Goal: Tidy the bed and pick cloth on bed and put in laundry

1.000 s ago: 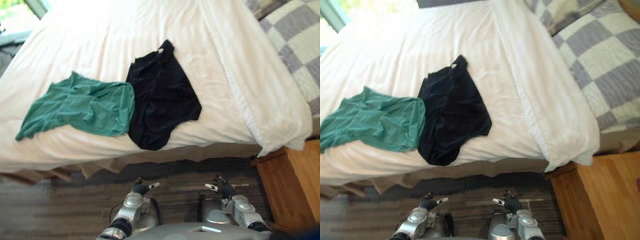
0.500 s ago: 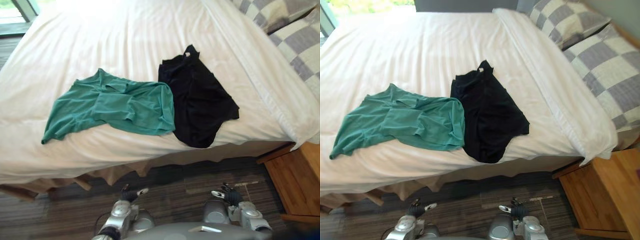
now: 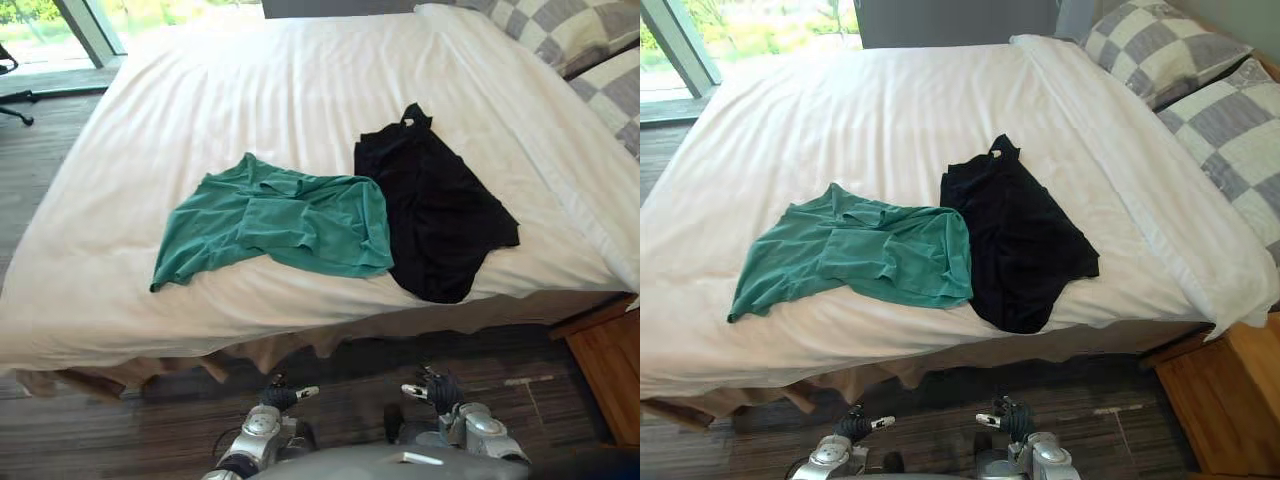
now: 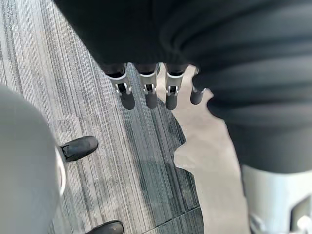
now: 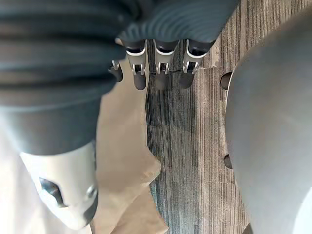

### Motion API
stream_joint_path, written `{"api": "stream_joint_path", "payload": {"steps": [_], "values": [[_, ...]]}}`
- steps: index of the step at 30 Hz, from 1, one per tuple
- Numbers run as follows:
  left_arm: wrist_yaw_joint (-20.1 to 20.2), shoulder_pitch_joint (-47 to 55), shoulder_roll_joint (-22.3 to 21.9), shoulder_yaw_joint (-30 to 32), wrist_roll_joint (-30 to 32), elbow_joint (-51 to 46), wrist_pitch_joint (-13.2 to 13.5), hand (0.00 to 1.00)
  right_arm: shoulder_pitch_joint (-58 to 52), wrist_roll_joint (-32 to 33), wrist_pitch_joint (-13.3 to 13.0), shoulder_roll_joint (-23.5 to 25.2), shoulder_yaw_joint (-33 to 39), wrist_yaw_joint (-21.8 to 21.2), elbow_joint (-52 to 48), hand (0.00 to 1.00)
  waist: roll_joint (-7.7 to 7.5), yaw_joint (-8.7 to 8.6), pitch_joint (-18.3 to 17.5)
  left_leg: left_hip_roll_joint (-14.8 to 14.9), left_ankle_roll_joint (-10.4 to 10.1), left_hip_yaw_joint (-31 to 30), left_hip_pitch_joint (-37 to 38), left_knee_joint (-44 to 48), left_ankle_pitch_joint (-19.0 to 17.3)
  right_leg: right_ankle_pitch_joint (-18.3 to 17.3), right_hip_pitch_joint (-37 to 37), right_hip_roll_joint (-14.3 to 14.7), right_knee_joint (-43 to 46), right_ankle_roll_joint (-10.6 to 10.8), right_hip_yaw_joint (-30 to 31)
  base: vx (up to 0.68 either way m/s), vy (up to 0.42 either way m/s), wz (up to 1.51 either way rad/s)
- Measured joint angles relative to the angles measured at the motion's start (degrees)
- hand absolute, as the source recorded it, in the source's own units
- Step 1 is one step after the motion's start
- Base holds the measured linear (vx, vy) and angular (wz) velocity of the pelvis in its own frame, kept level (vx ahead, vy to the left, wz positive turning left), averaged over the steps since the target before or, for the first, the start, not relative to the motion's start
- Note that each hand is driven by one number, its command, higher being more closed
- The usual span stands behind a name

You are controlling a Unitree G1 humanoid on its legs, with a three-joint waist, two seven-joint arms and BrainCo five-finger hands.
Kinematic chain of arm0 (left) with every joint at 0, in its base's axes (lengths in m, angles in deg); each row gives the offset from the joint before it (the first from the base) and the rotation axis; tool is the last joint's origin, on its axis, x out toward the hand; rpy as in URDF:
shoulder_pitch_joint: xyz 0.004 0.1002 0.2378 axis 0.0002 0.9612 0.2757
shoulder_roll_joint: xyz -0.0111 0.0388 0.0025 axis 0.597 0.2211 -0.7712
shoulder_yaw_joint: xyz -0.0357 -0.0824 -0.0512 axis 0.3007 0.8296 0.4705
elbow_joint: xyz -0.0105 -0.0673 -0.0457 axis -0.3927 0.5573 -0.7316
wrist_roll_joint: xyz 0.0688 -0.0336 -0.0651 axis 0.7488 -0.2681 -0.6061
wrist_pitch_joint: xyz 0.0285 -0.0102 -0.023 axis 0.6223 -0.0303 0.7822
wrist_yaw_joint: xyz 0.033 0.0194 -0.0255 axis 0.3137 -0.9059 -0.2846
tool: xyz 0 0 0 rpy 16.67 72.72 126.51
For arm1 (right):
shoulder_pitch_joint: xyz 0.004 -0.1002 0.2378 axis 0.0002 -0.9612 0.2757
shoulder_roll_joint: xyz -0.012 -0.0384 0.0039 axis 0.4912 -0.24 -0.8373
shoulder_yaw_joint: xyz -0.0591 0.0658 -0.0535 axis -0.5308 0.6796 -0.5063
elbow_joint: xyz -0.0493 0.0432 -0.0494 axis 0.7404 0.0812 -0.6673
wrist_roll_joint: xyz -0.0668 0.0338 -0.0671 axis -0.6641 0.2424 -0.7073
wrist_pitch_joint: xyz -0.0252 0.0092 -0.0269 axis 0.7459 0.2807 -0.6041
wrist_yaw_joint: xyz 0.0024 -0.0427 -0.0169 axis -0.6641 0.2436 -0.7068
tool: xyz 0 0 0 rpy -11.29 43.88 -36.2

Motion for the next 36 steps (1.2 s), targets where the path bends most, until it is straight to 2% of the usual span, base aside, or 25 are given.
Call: {"api": "stream_joint_path", "payload": {"steps": [6,9,11,12,14,15,17,19,22,24,27,28,29,30,32,33,35,36], "values": [[0.0,0.1,0.0,0.0,-0.2,0.0,-0.3,0.00,-0.1,0.1,0.3,0.0,0.1,0.1,0.0,0.00,0.08,0.02,-0.1,0.1,-0.1,0.2,0.0,0.0,0.0,0.2,0.2,0.0,-0.4,-0.1,0.1,0.00,0.000,0.00],[0.1,-0.1,0.0,0.6,-3.8,0.7,-3.1,0.00,-0.3,2.1,3.5,0.0,0.8,1.3,0.1,0.00,0.23,0.12,-0.2,0.5,-0.2,0.3,0.5,0.0,-0.2,1.3,1.7,0.2,-2.6,-0.2,0.1,0.00,-0.010,-0.01],[0.0,0.2,-0.3,2.4,-9.5,1.2,-6.1,0.00,-0.7,5.9,7.5,0.2,2.8,3.2,0.6,0.00,0.45,0.18,-1.4,0.9,-0.6,0.2,1.2,0.0,-0.4,1.6,2.9,0.5,-3.9,-0.4,-0.1,0.02,-0.035,0.01],[0.0,0.2,-0.4,2.6,-10.6,1.3,-6.6,0.00,-0.7,6.8,8.2,0.3,3.2,3.6,0.6,0.00,0.51,0.15,-1.5,0.9,-0.6,0.2,1.3,0.0,-0.4,1.6,3.2,0.5,-4.1,-0.5,-0.2,0.03,-0.031,0.04],[-2.3,0.4,-0.3,4.7,-20.5,1.6,-8.7,0.00,-1.2,11.2,12.6,0.3,6.4,6.3,0.7,0.00,0.95,0.21,-2.2,1.6,-1.0,-0.2,2.0,0.0,-0.7,1.7,4.5,0.8,-5.1,-0.6,-0.7,0.01,-0.038,0.07],[-2.8,0.4,-0.3,5.2,-22.5,1.7,-9.0,0.00,-1.3,12.0,13.4,0.3,7.1,6.8,0.8,0.00,1.04,0.20,-2.5,1.7,-1.0,-0.4,1.9,0.0,-0.7,1.7,4.6,0.8,-5.2,-0.6,-0.9,0.01,-0.058,0.15],[-6.4,0.4,-0.3,7.2,-33.0,2.6,-9.9,0.00,-1.7,17.1,17.7,0.3,10.5,11.2,1.0,0.00,1.30,0.30,-2.8,1.8,-1.1,-0.9,2.3,0.1,-0.8,1.7,5.5,1.1,-5.6,-0.6,-1.7,0.01,-0.046,0.13],[-7.8,0.6,0.0,8.6,-36.2,2.8,-9.8,0.00,-1.9,19.3,18.7,0.3,11.7,13.2,1.2,0.00,1.33,0.48,-2.8,1.9,-1.1,-1.1,2.6,0.1,-0.8,1.7,5.9,1.2,-5.7,-0.7,-1.9,-0.01,-0.022,0.06],[-9.8,1.0,0.2,11.7,-40.4,3.4,-8.1,0.00,-2.3,22.9,19.0,0.3,15.2,16.5,1.2,0.00,1.10,0.85,-2.9,2.0,-1.2,-1.3,2.6,0.1,-0.8,1.6,5.9,1.3,-5.7,-0.8,-2.1,-0.02,-0.019,0.02],[-11.1,2.1,0.3,16.7,-44.3,3.4,-5.8,0.00,-3.9,25.4,18.8,0.7,19.4,19.2,1.2,0.00,0.63,1.10,-3.1,2.0,-1.2,-1.5,2.4,0.1,-0.8,1.5,5.9,1.3,-5.7,-0.8,-2.3,-0.01,-0.022,0.04],[-12.2,2.4,1.3,22.8,-46.9,3.2,-3.4,0.00,-5.1,27.1,18.0,0.4,24.4,21.2,1.1,0.00,0.18,1.01,-3.2,2.0,-1.2,-2.4,1.8,0.2,-0.8,1.4,5.8,1.2,-5.7,-0.9,-3.3,-0.01,-0.024,0.16],[-13.5,2.4,2.0,26.1,-48.4,3.1,-1.5,0.00,-5.2,27.6,17.3,-0.2,27.1,21.6,0.8,0.00,0.06,1.04,-3.3,2.0,-1.2,-2.3,1.8,0.2,-0.8,1.4,5.8,1.2,-5.7,-0.9,-3.3,0.01,-0.019,0.03],[-16.7,2.4,2.9,30.9,-49.4,2.4,2.0,0.00,-5.5,27.4,16.2,-1.2,30.3,21.7,-0.8,0.00,0.01,1.01,-3.3,2.2,-1.2,-2.3,1.7,0.2,-0.8,1.3,5.8,1.1,-5.7,-0.9,-3.3,0.00,0.000,0.00],[-17.8,2.4,3.3,32.7,-50.0,1.8,3.3,0.00,-5.6,27.3,15.9,-1.7,31.1,21.7,-1.4,0.00,-0.02,1.01,-3.3,2.2,-1.2,-2.3,1.6,0.2,-0.8,1.3,5.8,1.1,-5.7,-0.9,-3.3,0.00,0.000,0.00],[-22.7,2.2,7.6,40.3,-53.1,-1.3,9.4,0.00,-6.1,26.8,14.0,-5.7,33.8,21.4,-6.3,0.00,-0.09,0.67,-3.4,2.2,-1.3,-2.3,1.4,0.1,-1.0,1.1,5.8,1.1,-5.7,-0.9,-3.4,0.00,0.000,0.00],[-23.4,2.1,8.6,41.4,-53.0,-1.6,10.3,0.00,-6.1,26.8,13.7,-6.6,34.2,21.3,-7.2,0.00,-0.11,0.54,-3.5,2.2,-1.3,-2.3,1.3,0.1,-1.0,1.0,5.7,1.1,-5.7,-1.0,-3.4,0.00,0.000,0.00],[-27.3,2.1,13.6,45.7,-52.9,-4.4,14.8,0.00,-5.9,24.5,11.8,-11.5,35.6,20.7,-12.3,0.00,0.08,0.05,-4.2,2.3,-1.3,-2.3,0.7,0.1,-1.1,0.9,4.9,1.1,-5.7,-1.0,-3.4,0.00,0.000,0.00],[-27.8,2.1,14.4,46.0,-52.9,-5.1,15.4,0.00,-5.9,24.5,11.7,-12.3,35.6,20.6,-13.3,0.00,0.16,0.03,-4.4,2.3,-1.3,-2.3,0.7,0.1,-1.1,0.9,4.8,1.1,-5.7,-1.0,-3.4,0.05,-0.015,0.00]]}}
